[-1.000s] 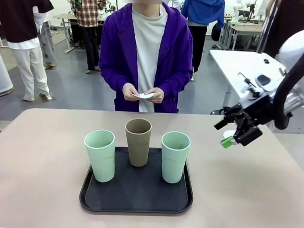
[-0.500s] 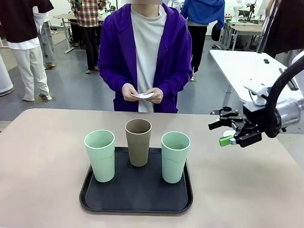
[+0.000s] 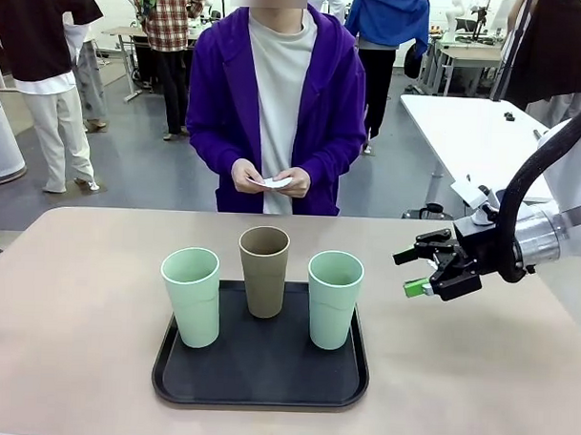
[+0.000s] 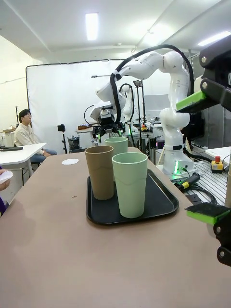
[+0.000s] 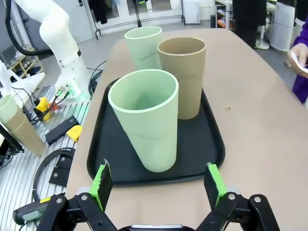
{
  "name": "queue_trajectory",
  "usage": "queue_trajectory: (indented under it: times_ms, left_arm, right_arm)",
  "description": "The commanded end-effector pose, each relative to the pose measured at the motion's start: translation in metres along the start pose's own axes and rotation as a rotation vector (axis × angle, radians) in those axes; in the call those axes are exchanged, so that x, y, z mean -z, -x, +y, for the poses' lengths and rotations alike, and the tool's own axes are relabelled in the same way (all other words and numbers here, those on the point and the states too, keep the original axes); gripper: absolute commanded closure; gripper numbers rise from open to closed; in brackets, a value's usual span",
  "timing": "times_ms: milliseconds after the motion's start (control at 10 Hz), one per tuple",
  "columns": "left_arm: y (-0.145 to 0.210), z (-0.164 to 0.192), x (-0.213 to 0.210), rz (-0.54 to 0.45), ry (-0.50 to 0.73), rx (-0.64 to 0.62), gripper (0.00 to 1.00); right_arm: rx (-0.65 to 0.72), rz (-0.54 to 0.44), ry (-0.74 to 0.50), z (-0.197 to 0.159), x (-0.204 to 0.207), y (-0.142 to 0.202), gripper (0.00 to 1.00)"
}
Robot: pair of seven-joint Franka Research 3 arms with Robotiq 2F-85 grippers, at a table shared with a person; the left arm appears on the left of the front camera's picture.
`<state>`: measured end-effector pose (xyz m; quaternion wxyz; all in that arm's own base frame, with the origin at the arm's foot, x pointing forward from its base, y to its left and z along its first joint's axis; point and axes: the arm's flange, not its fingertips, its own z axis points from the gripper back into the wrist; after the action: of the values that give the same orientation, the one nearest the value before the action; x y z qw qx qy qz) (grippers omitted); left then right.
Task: Place coasters on the table and set cups on them.
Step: Pick up one Reusable plastic cup and place it on a coaster set by the human.
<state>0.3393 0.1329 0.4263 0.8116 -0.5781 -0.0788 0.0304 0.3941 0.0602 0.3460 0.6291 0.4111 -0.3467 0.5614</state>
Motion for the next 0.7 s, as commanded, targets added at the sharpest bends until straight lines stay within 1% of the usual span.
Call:
queue_trajectory:
  times_ms: [0,300,400,600]
  left_arm:
    - [0.001,-0.002,-0.001,-0.004,0.014,0.004,0.0]
    - [0.001,-0.002,-0.001,-0.004,0.014,0.004,0.0]
    - [0.001,-0.002,-0.001,-0.004,0.014,0.004,0.0]
    - [0.001,-0.002,-0.001,-0.004,0.014,0.004,0.0]
  right_arm:
    - [0.006,-0.019,-0.017,-0.003,-0.005,-0.003,0.0]
    - [-0.002,-0.016,-0.007,-0.001,-0.003,-0.003,0.0]
    - [-0.032,-0.075,-0.023,-0.002,0.003,0.005,0.0]
    - [-0.062,-0.129,-0.069,0.003,0.016,0.023,0.0]
